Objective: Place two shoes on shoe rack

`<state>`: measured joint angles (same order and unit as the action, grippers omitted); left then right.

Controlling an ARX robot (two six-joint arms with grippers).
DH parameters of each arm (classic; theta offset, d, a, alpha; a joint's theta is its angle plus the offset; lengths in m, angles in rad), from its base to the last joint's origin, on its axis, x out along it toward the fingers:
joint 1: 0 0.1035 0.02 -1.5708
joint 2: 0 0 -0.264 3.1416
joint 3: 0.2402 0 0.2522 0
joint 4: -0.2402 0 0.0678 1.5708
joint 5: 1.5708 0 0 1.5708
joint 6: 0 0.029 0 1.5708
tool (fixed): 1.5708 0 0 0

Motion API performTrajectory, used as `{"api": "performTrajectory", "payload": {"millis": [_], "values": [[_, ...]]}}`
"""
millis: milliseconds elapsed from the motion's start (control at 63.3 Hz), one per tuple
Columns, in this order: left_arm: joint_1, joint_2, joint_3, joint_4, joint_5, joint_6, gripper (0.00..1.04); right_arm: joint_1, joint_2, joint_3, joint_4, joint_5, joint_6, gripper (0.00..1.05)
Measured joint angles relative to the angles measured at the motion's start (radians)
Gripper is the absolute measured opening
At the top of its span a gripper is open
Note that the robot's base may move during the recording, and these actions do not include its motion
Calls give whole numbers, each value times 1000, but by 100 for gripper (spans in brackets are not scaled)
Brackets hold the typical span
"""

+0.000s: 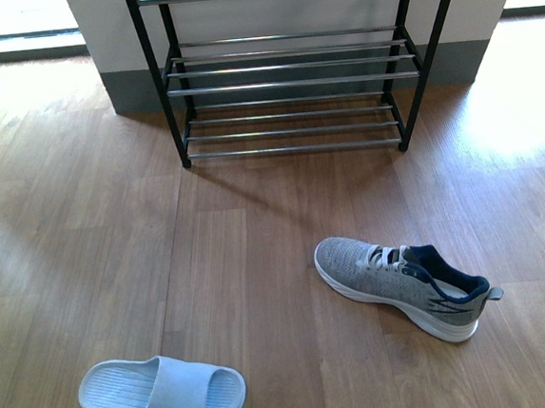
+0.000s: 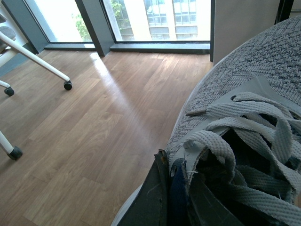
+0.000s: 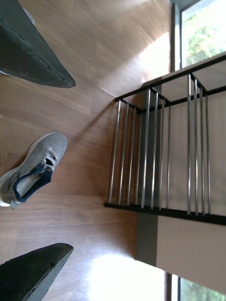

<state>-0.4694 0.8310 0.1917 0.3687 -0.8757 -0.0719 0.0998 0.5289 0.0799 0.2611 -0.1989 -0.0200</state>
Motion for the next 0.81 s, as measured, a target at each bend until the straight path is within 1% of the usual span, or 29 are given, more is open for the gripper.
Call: {"api": "performTrajectory", "payload": {"millis": [79, 95, 126, 205, 237, 364, 458, 585, 727, 806], "values": [[0, 0, 0, 0, 0, 0, 2, -23, 360, 60, 269, -10, -69, 96], [0, 0, 0, 0, 0, 0, 2, -27, 399, 69, 294, -10, -77, 96], [0, 0, 0, 0, 0, 0, 2, -40, 590, 117, 406, 7, -108, 96], [0, 0, 0, 0, 0, 0, 2, -57, 871, 193, 536, 31, -159, 96], [0, 0, 0, 0, 0, 0, 2, -61, 966, 221, 560, 37, -172, 96], [0, 0, 0, 0, 0, 0, 2, -71, 1295, 327, 592, 62, -222, 96], [0, 0, 0, 0, 0, 0, 2, -72, 1464, 400, 591, 71, -260, 96], [0, 0, 0, 0, 0, 0, 2, -60, 1617, 494, 579, 83, -297, 96], [0, 0, 0, 0, 0, 0, 2, -19, 1831, 657, 550, 109, -365, 96], [0, 0, 0, 0, 0, 0, 2, -7, 1895, 716, 525, 117, -374, 96]]}}
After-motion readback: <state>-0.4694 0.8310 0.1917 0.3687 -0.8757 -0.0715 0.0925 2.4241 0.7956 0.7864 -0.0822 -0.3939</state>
